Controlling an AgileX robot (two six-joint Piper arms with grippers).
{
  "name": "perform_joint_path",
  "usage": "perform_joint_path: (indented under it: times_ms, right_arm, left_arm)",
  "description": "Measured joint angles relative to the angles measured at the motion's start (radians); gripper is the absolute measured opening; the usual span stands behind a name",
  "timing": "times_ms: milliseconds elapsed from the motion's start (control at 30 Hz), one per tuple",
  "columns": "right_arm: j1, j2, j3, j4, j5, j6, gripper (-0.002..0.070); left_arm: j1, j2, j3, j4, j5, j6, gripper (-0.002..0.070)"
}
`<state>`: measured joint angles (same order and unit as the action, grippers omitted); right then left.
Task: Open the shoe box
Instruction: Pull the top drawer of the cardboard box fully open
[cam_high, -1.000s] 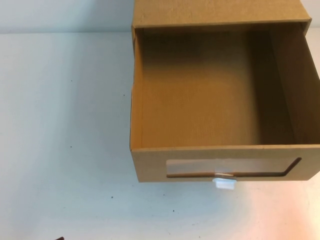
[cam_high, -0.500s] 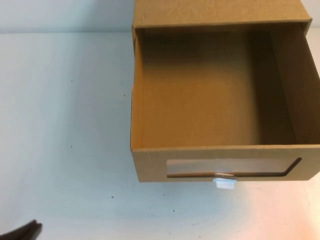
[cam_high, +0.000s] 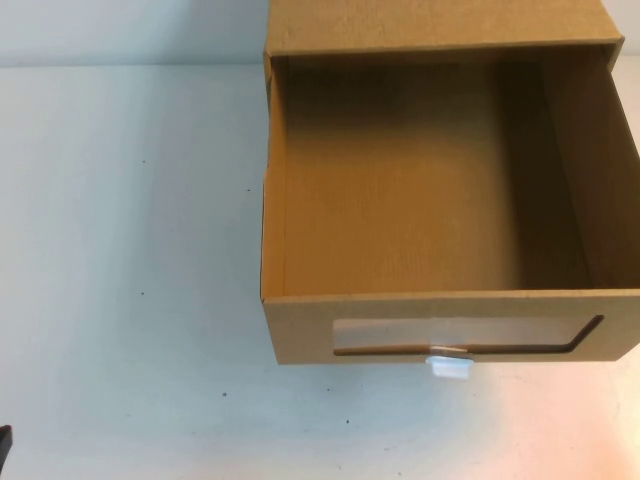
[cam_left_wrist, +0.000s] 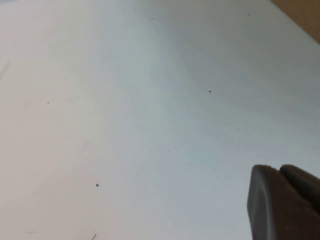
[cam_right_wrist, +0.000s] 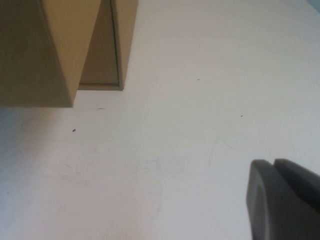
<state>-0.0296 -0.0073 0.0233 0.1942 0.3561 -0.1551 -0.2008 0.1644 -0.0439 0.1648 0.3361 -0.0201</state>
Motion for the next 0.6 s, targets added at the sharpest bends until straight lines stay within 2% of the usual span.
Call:
perform_joint_path:
  times_ms: [433, 600]
  right_arm:
    - [0.0, 0.0, 0.0, 0.0, 0.0, 0.0, -0.0013]
    - [0.0, 0.0, 0.0, 0.002, 0.0, 0.0, -0.0013]
  left_arm:
    - [0.0, 0.0, 0.002, 0.0, -0.01, -0.005, -0.0004]
    - [0.03, -0.017, 0.054, -0.071, -0.263, -0.026, -0.0004]
